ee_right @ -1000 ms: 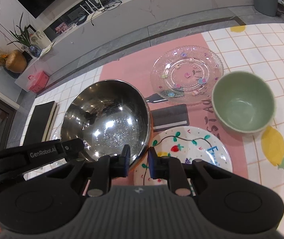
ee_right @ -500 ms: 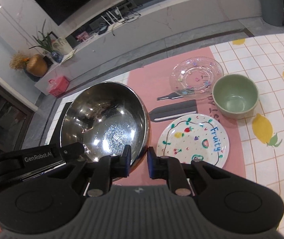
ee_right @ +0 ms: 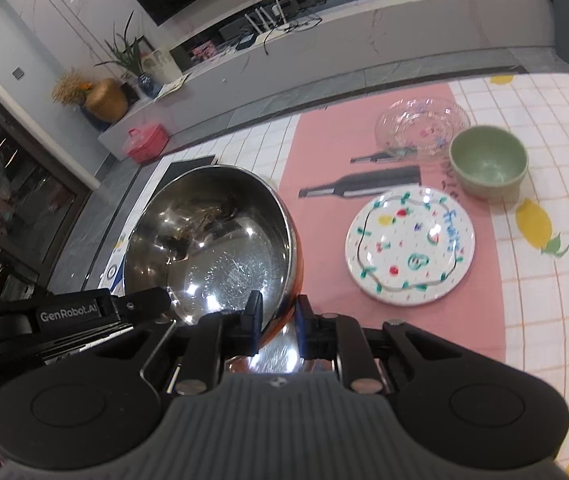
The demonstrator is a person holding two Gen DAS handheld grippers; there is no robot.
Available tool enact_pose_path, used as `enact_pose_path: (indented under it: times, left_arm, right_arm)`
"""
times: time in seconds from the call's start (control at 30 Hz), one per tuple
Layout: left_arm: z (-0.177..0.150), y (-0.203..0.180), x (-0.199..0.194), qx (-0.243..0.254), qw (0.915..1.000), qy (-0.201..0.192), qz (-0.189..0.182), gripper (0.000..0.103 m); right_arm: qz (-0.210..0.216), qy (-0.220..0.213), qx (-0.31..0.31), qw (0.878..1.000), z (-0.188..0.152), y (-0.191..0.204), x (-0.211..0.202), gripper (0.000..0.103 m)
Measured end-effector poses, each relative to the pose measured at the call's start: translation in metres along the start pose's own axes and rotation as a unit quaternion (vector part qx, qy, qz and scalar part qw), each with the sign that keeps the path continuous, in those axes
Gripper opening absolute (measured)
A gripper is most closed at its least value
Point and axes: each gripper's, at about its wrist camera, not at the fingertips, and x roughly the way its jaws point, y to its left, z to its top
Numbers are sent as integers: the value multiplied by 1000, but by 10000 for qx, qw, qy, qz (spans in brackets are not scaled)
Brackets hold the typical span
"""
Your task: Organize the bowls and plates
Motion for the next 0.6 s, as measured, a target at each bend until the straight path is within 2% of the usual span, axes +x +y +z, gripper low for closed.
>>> enact_pose_path:
  times: [0.33,0.6]
  left_arm:
    - [-28,26,9,-257,9989,391,42,11]
    - [-37,38,22,-456,9963,727,55,13]
  right_arm:
    - [-117,386,-113,9991,-22,4,18,14]
    - [-246,642,-48,9976,-26,1,36,13]
